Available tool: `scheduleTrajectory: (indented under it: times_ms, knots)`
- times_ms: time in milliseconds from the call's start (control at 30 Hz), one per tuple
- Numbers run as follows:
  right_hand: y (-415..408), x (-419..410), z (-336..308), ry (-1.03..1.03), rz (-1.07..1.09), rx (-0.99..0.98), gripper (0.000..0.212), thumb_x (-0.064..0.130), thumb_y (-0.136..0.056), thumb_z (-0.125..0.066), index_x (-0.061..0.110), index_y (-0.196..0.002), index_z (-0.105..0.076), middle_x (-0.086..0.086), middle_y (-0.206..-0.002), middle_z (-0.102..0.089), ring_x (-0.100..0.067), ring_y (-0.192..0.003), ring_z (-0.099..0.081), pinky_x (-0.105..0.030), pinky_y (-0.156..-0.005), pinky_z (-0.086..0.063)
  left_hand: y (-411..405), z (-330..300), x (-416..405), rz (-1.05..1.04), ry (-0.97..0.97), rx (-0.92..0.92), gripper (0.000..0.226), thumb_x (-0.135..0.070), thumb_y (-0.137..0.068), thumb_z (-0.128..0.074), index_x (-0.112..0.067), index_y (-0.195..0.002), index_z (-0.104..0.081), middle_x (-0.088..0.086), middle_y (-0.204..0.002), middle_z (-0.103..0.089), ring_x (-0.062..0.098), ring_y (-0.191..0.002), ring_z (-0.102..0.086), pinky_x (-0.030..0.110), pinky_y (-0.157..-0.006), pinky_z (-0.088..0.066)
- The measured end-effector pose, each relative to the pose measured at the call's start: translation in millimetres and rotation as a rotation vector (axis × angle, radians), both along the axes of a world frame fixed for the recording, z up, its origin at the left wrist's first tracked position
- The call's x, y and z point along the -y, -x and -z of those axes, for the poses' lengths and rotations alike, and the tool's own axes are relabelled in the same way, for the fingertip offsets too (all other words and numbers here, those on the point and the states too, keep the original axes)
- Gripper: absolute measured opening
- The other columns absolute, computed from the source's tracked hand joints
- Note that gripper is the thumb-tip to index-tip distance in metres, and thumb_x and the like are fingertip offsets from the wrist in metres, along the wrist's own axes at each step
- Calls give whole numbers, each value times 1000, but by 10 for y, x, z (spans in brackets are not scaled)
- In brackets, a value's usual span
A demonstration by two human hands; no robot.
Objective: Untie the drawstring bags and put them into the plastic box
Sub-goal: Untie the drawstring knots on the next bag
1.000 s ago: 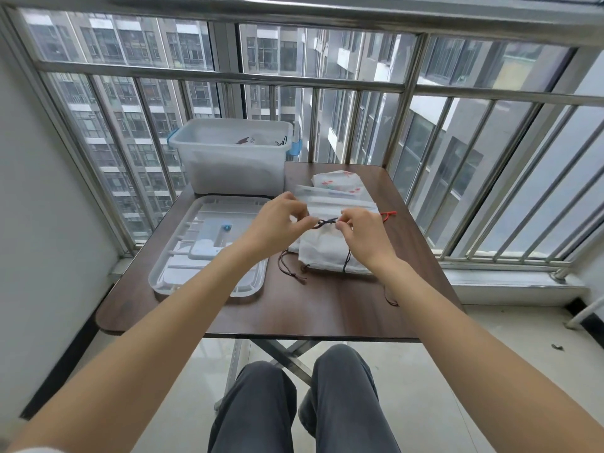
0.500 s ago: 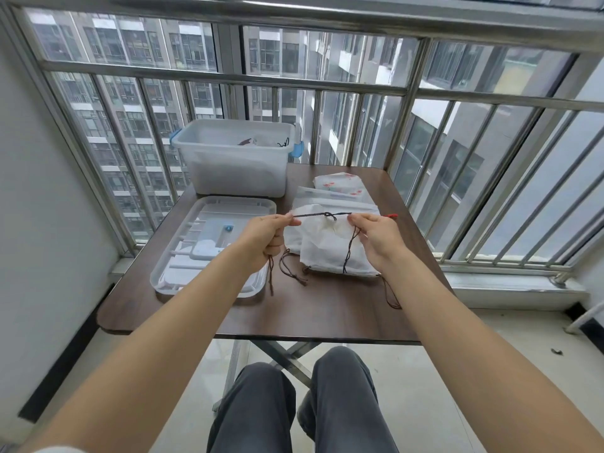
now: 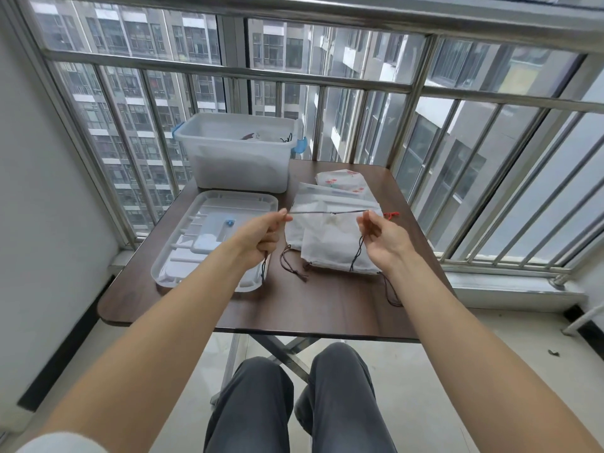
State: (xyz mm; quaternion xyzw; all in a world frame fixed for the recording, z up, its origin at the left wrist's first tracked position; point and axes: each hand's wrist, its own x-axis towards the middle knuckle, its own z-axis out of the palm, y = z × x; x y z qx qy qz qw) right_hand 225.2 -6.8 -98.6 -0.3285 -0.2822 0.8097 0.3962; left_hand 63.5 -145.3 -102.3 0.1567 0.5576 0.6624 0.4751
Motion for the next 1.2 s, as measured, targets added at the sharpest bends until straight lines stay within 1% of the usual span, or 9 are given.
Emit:
scheduleTrajectory:
  times_ms: [167,233,433,533,633,767,933,1100,1200]
  knots:
    - [-28,34,-9,-82,-124,153,19,7,-92,-52,5,-75,-59,2,-53,-67,-6,-50,-64,-12,-44,-46,-90,-132,-56,90,-226,228,27,-26,-93,-50,-17,-68,-56,-1,-106,-65,2,-33,-29,10,-30,-17]
    - [-6,66,-11,-95,-133,209,20,8,-91,-53,7,-72,-58,3,-50,-65,-5,-45,-62,-11,-41,-43,-167,-199,-102,146,-276,217,29,-25,-93,-49,-17,-67,-61,-2,-112,-67,2,-35,-28,10,-33,-18]
    - [21,46,-112,-49,-162,-26,28,12,-94,-49,12,-66,-47,-6,-70,-72,-15,-66,-70,-13,-47,-49,-285,-225,-204,235,-197,-142,27,-15,-98,-42,-19,-118,-61,-7,-84,-65,-1,-40,-29,9,-34,-19]
    - [23,44,-159,-44,-248,-178,22,16,-96,-46,7,-77,-53,-8,-85,-73,-18,-77,-72,-14,-54,-53,-311,-179,-203,247,-159,-240,32,-10,-99,-41,-22,-125,-56,-6,-75,-58,0,-43,-28,9,-37,-19]
    - [66,95,-174,-155,-303,-127,18,8,-97,-43,-2,-99,-58,-6,-87,-72,-10,-74,-71,-12,-57,-53,-324,-160,-185,258,-183,-280,37,-3,-98,-41,-23,-125,-54,-4,-75,-54,1,-43,-27,10,-37,-21]
    - [122,144,-183,-273,-229,-26,12,-4,-91,-49,-2,-90,-61,-5,-69,-72,-9,-64,-69,-12,-56,-53,-339,-135,-155,259,-206,-352,39,0,-98,-38,-25,-124,-52,-1,-78,-55,2,-43,-28,10,-38,-23]
    - [161,187,-181,-558,-214,355,11,13,-89,-61,9,-81,-68,7,-51,-58,-4,-43,-47,-14,-44,-37,-363,-131,-180,281,-195,-548,44,2,-97,-36,-28,-128,-48,3,-83,-65,5,-45,-31,15,-43,-25]
    - [188,163,-204,-638,-358,317,19,-4,-93,-43,-3,-97,-62,-5,-67,-57,-3,-49,-52,-13,-52,-45,-378,-197,-232,278,-157,-712,41,2,-97,-39,-29,-122,-49,16,-81,-65,4,-41,-37,13,-40,-29]
    - [165,143,-235,-686,-370,370,11,-6,-91,-50,4,-93,-55,-11,-72,-60,-5,-48,-57,-14,-52,-47,-341,-179,-273,279,-134,-775,38,-1,-97,-39,-31,-118,-50,12,-74,-67,7,-49,-47,13,-42,-33]
